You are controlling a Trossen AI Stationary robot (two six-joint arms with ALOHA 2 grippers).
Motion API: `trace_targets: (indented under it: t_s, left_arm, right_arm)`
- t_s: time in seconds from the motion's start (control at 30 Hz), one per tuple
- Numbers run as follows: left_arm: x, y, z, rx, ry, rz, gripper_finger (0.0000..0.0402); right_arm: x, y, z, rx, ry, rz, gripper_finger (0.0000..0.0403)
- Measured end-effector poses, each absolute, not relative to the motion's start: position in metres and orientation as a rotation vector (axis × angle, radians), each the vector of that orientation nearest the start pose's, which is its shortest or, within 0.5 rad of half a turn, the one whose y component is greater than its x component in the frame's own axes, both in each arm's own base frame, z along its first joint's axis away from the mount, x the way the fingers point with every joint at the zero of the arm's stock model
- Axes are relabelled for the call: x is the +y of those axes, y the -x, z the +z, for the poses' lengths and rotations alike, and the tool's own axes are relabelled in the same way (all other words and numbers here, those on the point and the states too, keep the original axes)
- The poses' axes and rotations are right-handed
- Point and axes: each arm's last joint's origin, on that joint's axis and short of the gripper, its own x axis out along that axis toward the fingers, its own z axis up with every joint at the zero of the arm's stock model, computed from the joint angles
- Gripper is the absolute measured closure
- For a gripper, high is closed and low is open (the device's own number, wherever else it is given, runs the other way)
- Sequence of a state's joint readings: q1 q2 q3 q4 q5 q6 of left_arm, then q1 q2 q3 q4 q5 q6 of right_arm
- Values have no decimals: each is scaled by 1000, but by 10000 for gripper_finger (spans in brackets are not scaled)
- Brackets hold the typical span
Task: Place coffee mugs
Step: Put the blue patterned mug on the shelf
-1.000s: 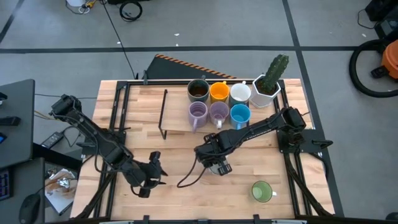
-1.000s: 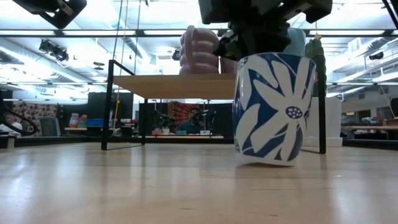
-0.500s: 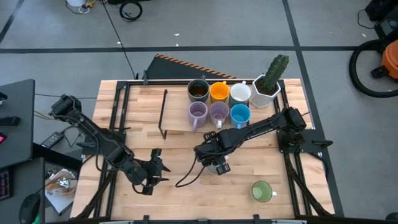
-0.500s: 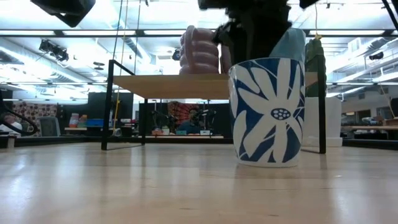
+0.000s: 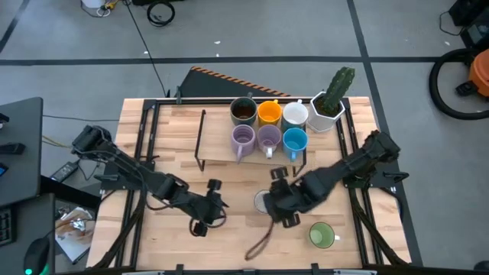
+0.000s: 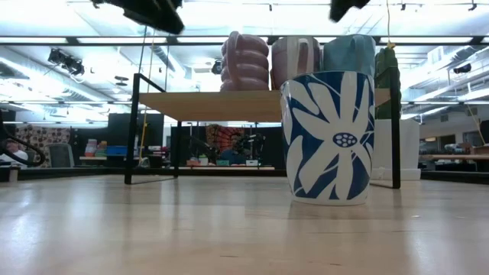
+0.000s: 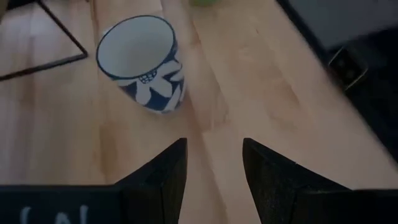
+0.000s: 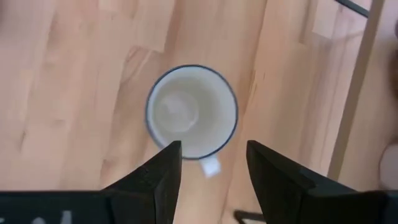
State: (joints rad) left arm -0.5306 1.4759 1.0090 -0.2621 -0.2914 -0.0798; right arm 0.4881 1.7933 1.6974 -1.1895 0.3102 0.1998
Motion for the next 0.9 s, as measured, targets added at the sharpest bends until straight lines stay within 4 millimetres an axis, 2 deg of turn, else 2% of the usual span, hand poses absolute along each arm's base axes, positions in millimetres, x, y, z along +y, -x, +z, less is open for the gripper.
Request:
trace_targets:
  t_s: [0.2, 0.5, 0.7, 0.9]
  left_arm:
    - [-147, -306, 252, 729, -286, -265, 239]
    - [-144, -349, 255, 751, -405, -345, 240]
    - [-136, -367, 252, 746, -467, -374, 240]
    - [-128, -387, 256, 740, -445, -410, 240]
  right_arm:
    - [178, -285, 308, 1123, 278, -42, 216]
    - [193, -242, 321, 1008, 214, -125, 216]
    - [196, -232, 311, 1013, 173, -158, 216]
    - [196, -230, 297, 1034, 147, -181, 216]
